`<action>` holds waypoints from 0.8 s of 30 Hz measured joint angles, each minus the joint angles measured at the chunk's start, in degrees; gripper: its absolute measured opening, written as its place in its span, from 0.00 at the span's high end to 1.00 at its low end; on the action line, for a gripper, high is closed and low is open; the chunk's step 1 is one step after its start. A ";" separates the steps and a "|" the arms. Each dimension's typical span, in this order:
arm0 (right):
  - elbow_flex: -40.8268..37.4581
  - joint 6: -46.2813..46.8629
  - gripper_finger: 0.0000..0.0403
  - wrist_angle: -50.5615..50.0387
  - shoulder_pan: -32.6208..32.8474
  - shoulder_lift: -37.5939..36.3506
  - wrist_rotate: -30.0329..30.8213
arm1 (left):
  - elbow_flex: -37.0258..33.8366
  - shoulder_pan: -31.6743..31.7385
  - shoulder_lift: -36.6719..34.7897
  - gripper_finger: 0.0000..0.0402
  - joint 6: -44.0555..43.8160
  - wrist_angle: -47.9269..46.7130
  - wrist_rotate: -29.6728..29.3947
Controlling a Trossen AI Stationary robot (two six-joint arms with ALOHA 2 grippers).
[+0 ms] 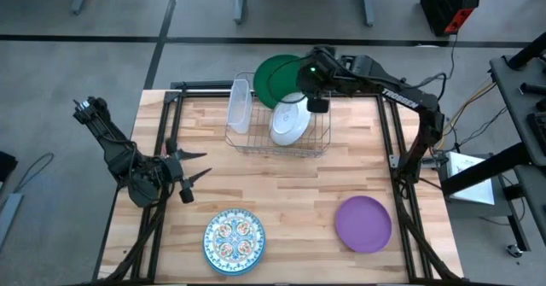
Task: Sort dishes
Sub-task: Put the white plate into the dish rack
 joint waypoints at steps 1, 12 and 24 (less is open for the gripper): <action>0.00 3.38 0.86 -0.22 0.00 -0.18 -0.21 | 0.00 0.00 0.00 0.49 -1.22 -0.79 1.05; -1.69 14.22 0.89 -4.22 0.07 -0.47 -15.02 | 0.00 -0.02 1.51 0.49 -12.85 -7.21 7.80; -15.42 20.93 0.87 4.84 4.54 -0.41 -38.94 | -0.04 0.00 8.97 0.49 -21.60 -10.46 18.41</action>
